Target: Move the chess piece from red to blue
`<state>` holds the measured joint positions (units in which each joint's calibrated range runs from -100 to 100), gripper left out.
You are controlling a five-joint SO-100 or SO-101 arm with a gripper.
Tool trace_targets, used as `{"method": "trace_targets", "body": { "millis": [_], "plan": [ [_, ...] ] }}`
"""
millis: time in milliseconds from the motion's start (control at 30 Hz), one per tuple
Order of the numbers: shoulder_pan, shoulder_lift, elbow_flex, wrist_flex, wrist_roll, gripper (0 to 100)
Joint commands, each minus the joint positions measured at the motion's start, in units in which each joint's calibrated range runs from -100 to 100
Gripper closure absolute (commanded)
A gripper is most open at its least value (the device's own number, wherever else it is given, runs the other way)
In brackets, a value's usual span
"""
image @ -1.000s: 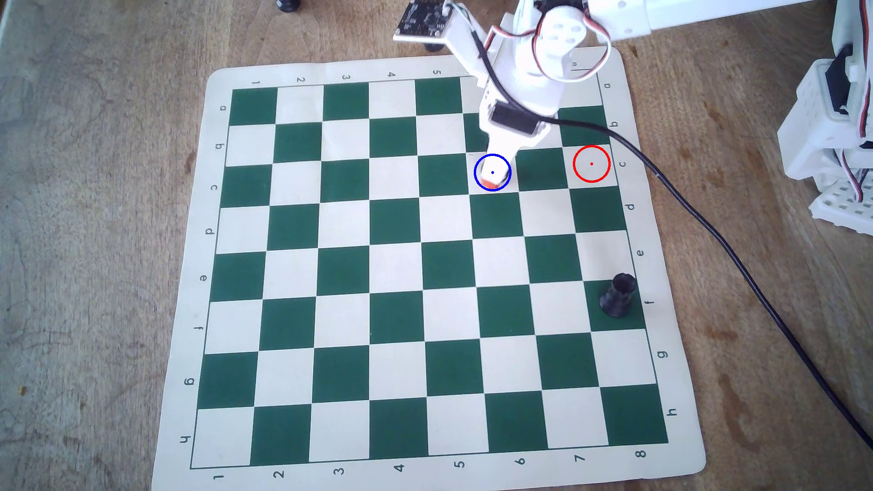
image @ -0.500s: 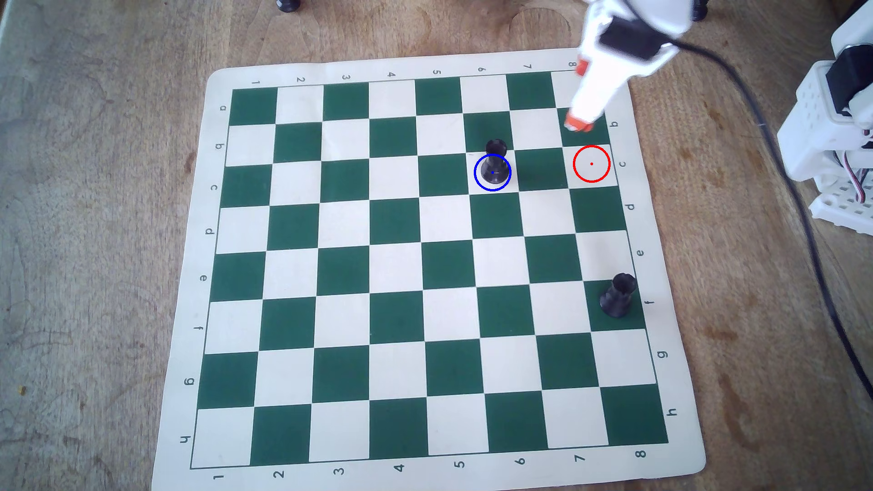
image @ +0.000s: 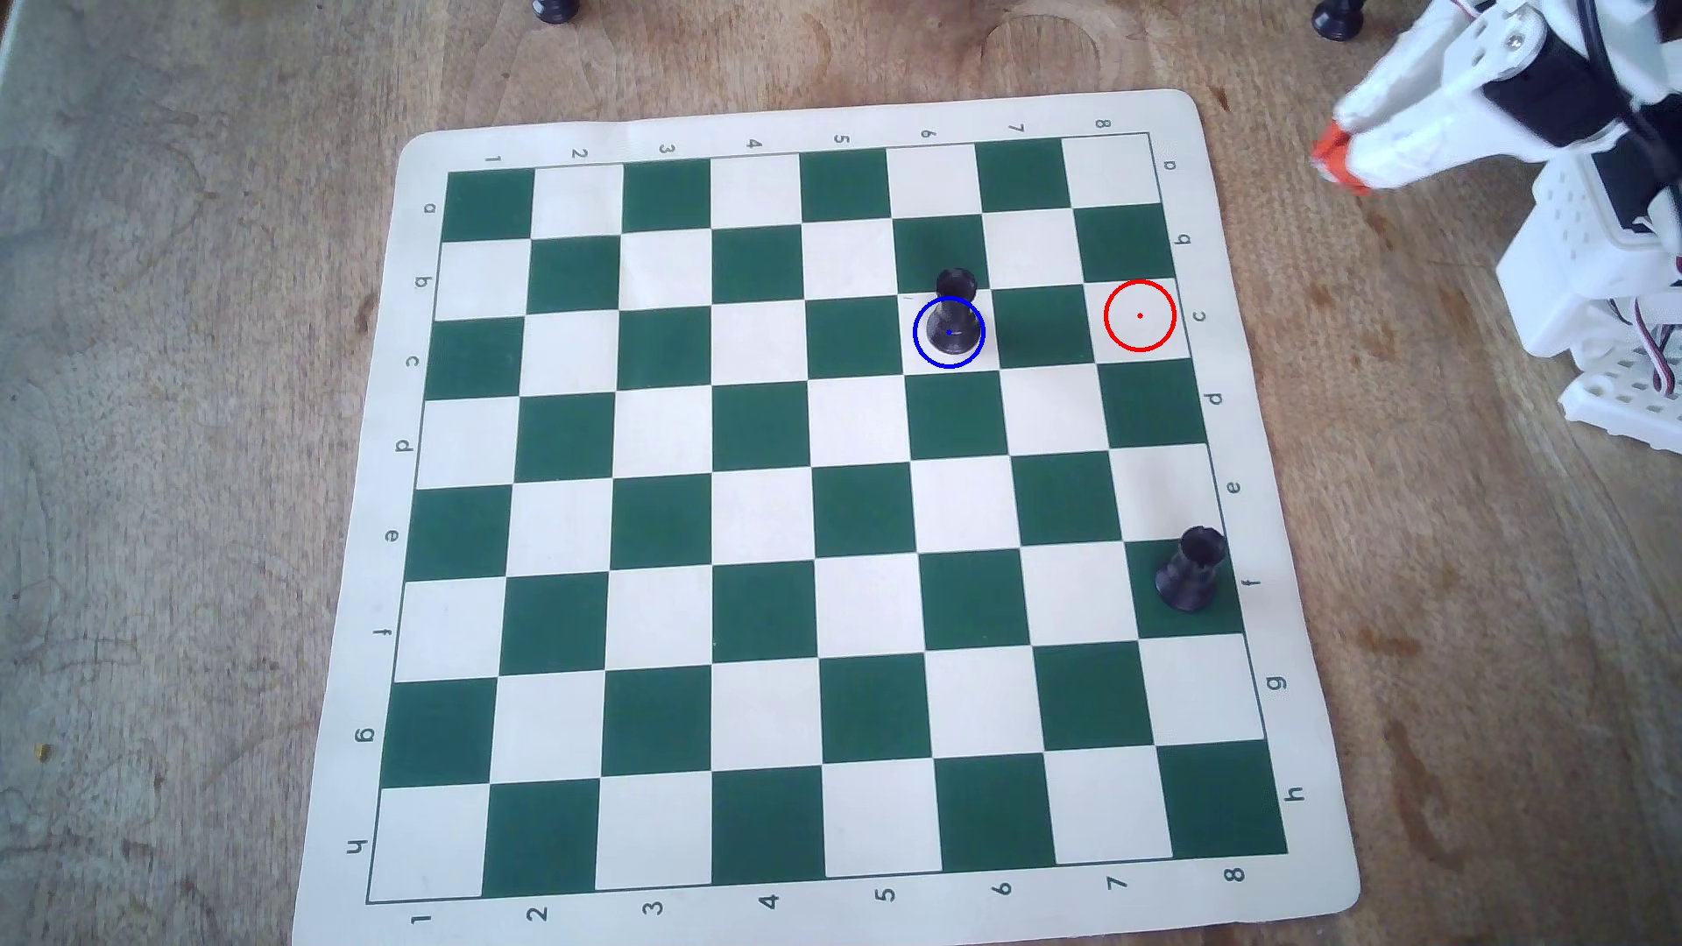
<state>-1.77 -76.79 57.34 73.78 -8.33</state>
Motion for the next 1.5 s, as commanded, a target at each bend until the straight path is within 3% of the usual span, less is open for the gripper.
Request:
{"method": "trace_targets", "body": {
  "millis": [0, 233, 367, 500, 567, 733, 967, 1100, 1233, 1467],
  "plan": [
    [3.06, -7.67, 8.57, -16.21, 1.66, 100],
    [8.85, -17.01, 11.56, -45.86, -1.17, 100],
    [11.74, -18.96, 12.47, -55.11, -3.13, 100],
    [15.97, -18.96, 22.71, -83.61, -1.86, 100],
    [14.79, -18.96, 33.68, -105.40, 2.44, 99],
    [14.71, -18.96, 42.66, -129.64, 4.64, 100],
    [12.13, -18.96, 42.66, -163.96, 8.25, 99],
    [10.18, -18.96, 42.66, -173.46, 8.50, 100],
    [9.94, -18.96, 42.66, -173.62, 12.75, 100],
    [9.87, -18.96, 42.66, -173.54, 12.84, 100]
  ]
}}
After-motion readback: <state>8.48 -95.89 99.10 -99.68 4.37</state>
